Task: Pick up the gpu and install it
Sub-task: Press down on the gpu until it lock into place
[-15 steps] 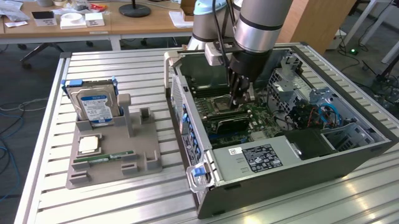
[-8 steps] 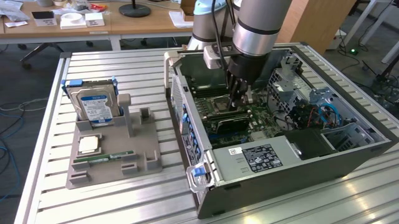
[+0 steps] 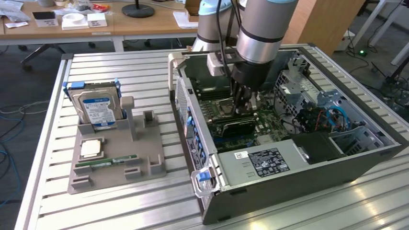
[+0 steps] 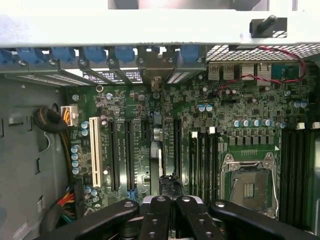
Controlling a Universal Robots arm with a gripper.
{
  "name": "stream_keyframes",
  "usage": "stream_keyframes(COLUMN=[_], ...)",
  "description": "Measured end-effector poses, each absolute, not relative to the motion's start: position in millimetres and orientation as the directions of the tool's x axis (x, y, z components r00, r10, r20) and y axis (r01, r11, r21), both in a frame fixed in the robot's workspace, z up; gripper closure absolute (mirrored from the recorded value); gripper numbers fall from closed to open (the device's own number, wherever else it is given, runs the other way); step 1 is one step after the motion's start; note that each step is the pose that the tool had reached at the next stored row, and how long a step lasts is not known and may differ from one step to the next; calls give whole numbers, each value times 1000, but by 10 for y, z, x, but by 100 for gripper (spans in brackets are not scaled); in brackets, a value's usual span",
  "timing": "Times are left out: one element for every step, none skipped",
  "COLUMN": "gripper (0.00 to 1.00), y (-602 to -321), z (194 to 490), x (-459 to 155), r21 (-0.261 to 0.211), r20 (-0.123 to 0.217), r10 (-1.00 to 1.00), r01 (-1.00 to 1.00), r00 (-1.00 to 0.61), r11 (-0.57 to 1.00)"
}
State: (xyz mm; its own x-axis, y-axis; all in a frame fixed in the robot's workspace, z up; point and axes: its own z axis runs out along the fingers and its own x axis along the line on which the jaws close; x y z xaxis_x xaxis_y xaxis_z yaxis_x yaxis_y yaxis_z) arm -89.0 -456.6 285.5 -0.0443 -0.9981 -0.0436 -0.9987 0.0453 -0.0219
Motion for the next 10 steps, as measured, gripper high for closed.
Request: stream_keyframes(gripper=[89, 89, 89, 89, 89, 89, 89, 89, 89, 89], y=[-4566, -4566, -4566, -4566, -4566, -4566, -4566, -4566, -4566, -4566], z=[2844, 2832, 2820, 2809, 2798, 2788, 2783, 2783, 2783, 2783], x=[-890, -891, -892, -892, -893, -893, -894, -894, -894, -894], r21=[-22, -22, -22, -22, -22, -22, -22, -22, -22, -22], r20=[-44, -44, -44, -44, -44, -44, -44, -43, -43, -43], r10=[-998, -998, -998, -998, -998, -998, -998, -998, -998, -998], r01=[-999, -999, -999, -999, -999, -999, -999, -999, -999, -999], r00=[-44, -44, -44, -45, -45, -45, -45, -45, -45, -45], r11=[45, 45, 45, 46, 46, 46, 46, 46, 46, 46])
